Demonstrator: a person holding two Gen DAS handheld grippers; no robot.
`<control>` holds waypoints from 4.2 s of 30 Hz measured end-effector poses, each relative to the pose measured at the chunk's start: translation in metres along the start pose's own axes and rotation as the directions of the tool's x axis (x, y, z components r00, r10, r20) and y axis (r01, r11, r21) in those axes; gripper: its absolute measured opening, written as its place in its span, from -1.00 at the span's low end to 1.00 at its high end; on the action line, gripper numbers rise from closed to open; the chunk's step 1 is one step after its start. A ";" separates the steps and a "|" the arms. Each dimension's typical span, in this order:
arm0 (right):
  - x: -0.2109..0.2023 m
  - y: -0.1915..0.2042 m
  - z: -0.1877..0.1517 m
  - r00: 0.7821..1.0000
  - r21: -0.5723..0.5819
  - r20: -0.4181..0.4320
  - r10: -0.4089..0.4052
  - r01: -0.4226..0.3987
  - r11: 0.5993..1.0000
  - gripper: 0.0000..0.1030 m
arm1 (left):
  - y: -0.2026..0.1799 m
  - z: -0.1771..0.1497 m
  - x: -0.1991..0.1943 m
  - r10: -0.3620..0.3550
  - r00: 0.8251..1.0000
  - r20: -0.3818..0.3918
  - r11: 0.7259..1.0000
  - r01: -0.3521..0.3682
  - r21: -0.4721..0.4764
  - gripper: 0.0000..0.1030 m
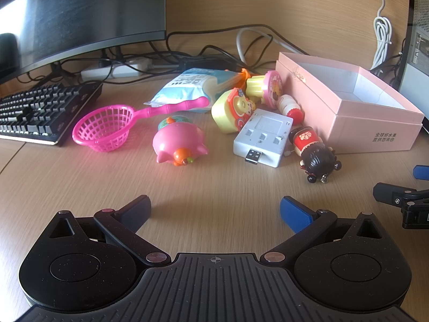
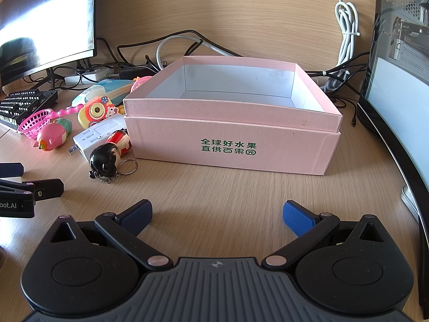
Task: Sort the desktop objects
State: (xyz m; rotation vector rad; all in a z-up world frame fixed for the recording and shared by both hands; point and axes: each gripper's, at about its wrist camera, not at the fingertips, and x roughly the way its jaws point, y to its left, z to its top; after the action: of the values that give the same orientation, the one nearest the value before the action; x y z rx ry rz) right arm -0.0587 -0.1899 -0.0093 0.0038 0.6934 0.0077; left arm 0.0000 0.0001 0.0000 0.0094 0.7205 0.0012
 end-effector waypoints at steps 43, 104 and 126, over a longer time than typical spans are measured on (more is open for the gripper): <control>-0.030 0.007 0.011 0.997 -0.027 0.015 0.077 -0.077 0.997 1.00 | 0.001 0.008 -0.032 0.044 0.999 -0.003 0.999 -0.044 0.011 1.00; -0.024 0.017 0.088 0.992 -0.013 -0.030 0.119 -0.119 0.993 0.28 | -0.022 0.055 0.002 -0.174 0.977 -0.120 0.961 0.195 0.197 1.00; -0.048 0.005 0.030 0.990 0.064 -0.119 0.077 -0.070 0.996 0.42 | -0.023 0.047 0.017 -0.244 0.943 -0.228 0.923 0.298 0.242 0.02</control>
State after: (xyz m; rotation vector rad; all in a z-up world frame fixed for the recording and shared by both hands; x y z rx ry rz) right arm -0.0766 -0.1854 0.0451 0.0868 0.8146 0.0587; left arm 0.0438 -0.0235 0.0245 0.1763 0.9082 -0.3703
